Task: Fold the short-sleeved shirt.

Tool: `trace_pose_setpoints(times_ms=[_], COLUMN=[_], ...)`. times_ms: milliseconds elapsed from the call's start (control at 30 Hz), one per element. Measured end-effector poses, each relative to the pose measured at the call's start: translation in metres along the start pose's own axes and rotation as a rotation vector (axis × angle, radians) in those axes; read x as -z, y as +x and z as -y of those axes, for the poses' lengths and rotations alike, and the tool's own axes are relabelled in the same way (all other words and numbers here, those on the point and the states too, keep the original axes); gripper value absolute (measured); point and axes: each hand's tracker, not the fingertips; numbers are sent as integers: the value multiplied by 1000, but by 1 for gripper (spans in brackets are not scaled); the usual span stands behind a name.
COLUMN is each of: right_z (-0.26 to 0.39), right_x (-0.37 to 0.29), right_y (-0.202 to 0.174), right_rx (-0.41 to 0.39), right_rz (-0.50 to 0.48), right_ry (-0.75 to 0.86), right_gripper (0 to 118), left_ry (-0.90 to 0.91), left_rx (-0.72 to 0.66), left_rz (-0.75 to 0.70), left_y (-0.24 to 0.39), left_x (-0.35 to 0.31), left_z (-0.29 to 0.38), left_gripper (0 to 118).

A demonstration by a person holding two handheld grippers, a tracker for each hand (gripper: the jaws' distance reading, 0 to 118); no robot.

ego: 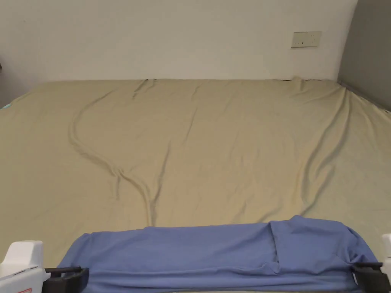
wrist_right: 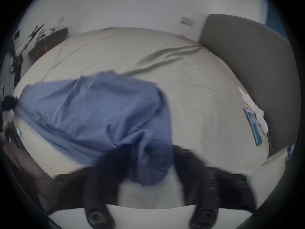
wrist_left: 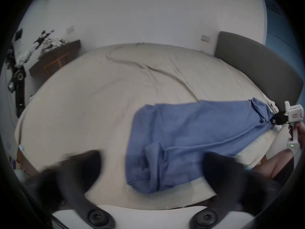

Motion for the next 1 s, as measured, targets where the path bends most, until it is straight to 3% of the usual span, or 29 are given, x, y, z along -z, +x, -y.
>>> trace_pose_setpoints(times_ms=[33,133,167,200,233,267,367,433,533,567,600,633,667,700,900,1000], right_z=[0,2,4,5,4,3,-6,-9,-13,-15,-16,-17,-17,-18,-20,-21], right_x=[-12,-50,-60,-68,-71,-76,-80,-89,-95,-95,-95,-94,-95,-95,-93,-91], right_y=[1,-6,-10,-14,-22,-28,-49,-74,-89,-92,-95,-98,-103,-106,-119,-126], right_rx=[18,153,189,221,215,211,50,-15,-6,-9,-14,-22,-37,-47,-61,-82], right_rz=[-2,-2,-44,-93,-88,-57,-91,-103,-169,-172,-172,-171,-168,-166,-166,-154], right_ry=[58,266,319,369,389,403,435,440,438,432,431,430,431,429,409,399], right_gripper=[101,98,84,56,3,2,1,1,1,1,1,1,1,1,1,1], left_ry=[65,154,193,228,239,244,174,141,94,55,-5,-51,-113,-208,-267,-240], left_rx=[-40,-173,-210,-230,-234,-242,-218,-242,-343,-401,-488,-538,-570,-560,-760,-683], left_rz=[49,56,90,136,178,185,380,402,524,622,696,701,694,699,772,906], left_y=[-2,-5,-5,-5,-2,-2,-13,-26,-66,-84,-103,-110,-118,-126,-140,-115], left_x=[-12,-49,-60,-70,-78,-82,-80,-70,-38,-21,-3,11,27,43,103,112], left_z=[-3,-11,-11,-11,-13,-15,-21,-24,-26,-26,-25,-23,-22,-20,4,-1], left_gripper=[98,91,80,55,8,0,0,0,0,6,32,83,110,118,116,115])
